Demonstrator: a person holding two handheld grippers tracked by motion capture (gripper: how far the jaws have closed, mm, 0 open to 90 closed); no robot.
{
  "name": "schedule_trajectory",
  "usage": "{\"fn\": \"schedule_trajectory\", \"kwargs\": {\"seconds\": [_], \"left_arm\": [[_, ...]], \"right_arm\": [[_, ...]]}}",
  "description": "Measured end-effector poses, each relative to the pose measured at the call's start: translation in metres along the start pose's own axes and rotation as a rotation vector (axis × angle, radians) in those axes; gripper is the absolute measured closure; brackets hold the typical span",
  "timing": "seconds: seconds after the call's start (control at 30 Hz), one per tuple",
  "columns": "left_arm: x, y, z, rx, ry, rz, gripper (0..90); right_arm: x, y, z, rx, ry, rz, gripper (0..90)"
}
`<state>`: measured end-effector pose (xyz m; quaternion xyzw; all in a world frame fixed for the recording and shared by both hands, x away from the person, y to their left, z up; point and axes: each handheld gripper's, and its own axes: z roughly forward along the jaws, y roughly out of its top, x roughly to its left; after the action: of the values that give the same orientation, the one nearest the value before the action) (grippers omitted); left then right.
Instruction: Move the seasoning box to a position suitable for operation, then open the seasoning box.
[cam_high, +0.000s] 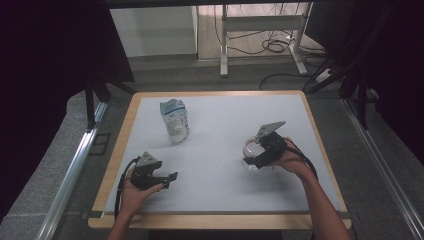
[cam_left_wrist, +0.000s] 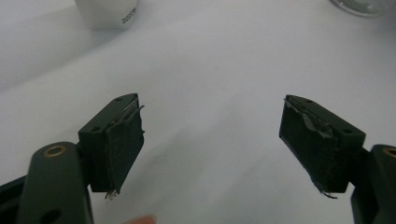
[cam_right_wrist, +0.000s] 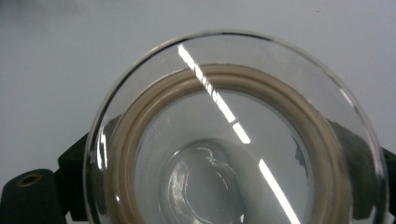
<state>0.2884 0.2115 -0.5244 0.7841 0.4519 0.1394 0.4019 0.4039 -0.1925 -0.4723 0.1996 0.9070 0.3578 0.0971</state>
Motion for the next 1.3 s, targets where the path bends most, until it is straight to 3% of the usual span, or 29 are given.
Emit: {"fn": "schedule_trajectory", "kwargs": {"seconds": [0.07,0.17,0.2,0.27,0.33,0.37,0.5,0.53,0.57,0.6,0.67,0.73,1.0,1.13,1.2,1.3], "left_arm": [[0.0,0.0,0.0,-0.001,-0.003,0.002,21.2],[0.0,0.001,-0.001,-0.009,-0.009,0.001,21.2],[0.0,0.001,-0.001,-0.011,-0.007,0.005,21.2],[0.0,0.002,-0.001,-0.013,-0.008,0.006,21.2],[0.0,0.002,-0.001,-0.012,-0.004,0.009,21.2],[0.0,0.002,-0.002,-0.014,-0.004,0.01,21.1],[0.0,0.005,-0.003,-0.022,-0.002,0.01,21.1],[-0.001,0.005,-0.003,-0.023,-0.002,0.01,21.1],[-0.001,0.005,-0.002,-0.024,-0.002,0.01,21.1],[-0.001,0.006,-0.002,-0.023,-0.002,0.009,21.1],[-0.002,0.005,0.0,-0.019,-0.003,0.007,21.0],[-0.003,0.005,0.001,-0.016,-0.004,0.014,21.0],[-0.003,0.006,0.002,-0.015,-0.005,0.013,20.9],[-0.004,0.007,0.002,-0.018,-0.002,0.013,21.0],[-0.004,0.008,0.003,-0.021,0.0,0.015,21.0],[-0.007,0.01,0.005,-0.022,-0.006,0.024,21.0]], "right_arm": [[0.001,0.002,-0.009,-0.06,-0.032,0.027,3.0],[0.001,0.005,-0.018,-0.096,-0.05,0.041,2.8],[0.001,0.007,-0.03,-0.15,-0.061,0.075,2.7],[0.001,0.008,-0.034,-0.167,-0.062,0.085,2.8],[0.0,0.008,-0.044,-0.203,-0.081,0.126,3.9],[0.0,0.007,-0.054,-0.252,-0.092,0.167,7.8],[0.001,0.001,-0.065,-0.304,-0.114,0.216,14.2],[0.002,0.0,-0.068,-0.311,-0.126,0.223,17.1],[0.004,-0.004,-0.072,-0.309,-0.177,0.268,21.9],[0.004,-0.004,-0.072,-0.309,-0.177,0.268,21.9],[0.004,-0.011,-0.076,-0.324,-0.207,0.326,26.6],[0.005,-0.019,-0.081,-0.36,-0.216,0.353,30.9],[0.021,-0.046,-0.091,-0.424,-0.258,0.385,48.4],[0.034,-0.057,-0.099,-0.441,-0.305,0.371,72.2],[0.038,-0.063,-0.102,-0.462,-0.308,0.377,80.2],[0.04,-0.066,-0.106,-0.446,-0.321,0.372,88.0]]}}
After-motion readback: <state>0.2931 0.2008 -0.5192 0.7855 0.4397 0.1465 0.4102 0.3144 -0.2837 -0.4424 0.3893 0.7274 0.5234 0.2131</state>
